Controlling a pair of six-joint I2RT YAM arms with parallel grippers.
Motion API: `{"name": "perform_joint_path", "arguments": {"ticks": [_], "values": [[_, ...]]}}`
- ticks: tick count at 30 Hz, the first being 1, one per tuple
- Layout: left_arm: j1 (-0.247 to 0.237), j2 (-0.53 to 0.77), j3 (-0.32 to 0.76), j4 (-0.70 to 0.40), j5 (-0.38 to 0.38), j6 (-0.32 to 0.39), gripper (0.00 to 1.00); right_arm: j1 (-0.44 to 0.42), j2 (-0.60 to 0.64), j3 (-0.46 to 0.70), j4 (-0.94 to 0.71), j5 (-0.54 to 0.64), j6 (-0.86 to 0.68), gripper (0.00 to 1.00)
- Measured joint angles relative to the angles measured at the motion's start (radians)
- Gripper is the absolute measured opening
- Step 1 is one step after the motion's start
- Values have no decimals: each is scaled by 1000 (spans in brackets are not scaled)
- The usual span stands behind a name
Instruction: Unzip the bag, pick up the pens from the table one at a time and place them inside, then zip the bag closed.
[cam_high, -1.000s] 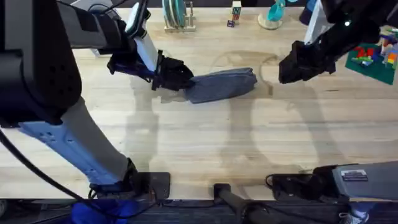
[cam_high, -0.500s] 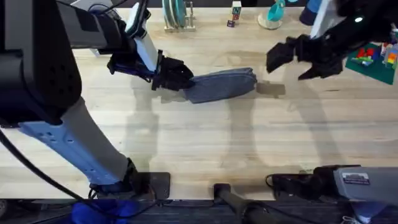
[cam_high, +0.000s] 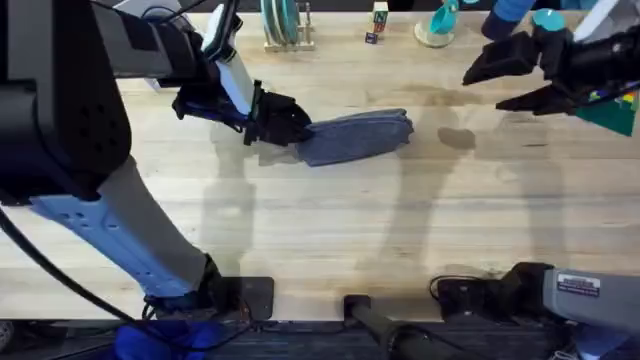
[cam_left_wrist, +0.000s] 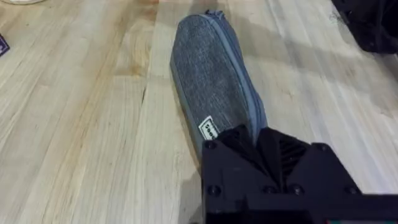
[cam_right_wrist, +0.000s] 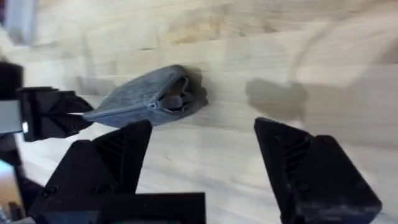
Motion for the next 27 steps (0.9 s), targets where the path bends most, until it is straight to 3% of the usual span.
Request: {"name": "perform_joint_path", "arguments": {"ticks": [8, 13, 20, 27], "values": [[0, 0, 0, 0, 0, 0, 42, -92, 0, -132, 61, -176, -109, 996], [0, 0, 0, 0, 0, 0, 42, -92, 22, -177, 72, -256, -190, 995], [0, 0, 0, 0, -3, -4, 42, -87, 151, -187, 145, -379, -267, 995], [0, 0, 0, 0, -3, -4, 42, -27, 238, -187, 219, -431, -297, 995]]}}
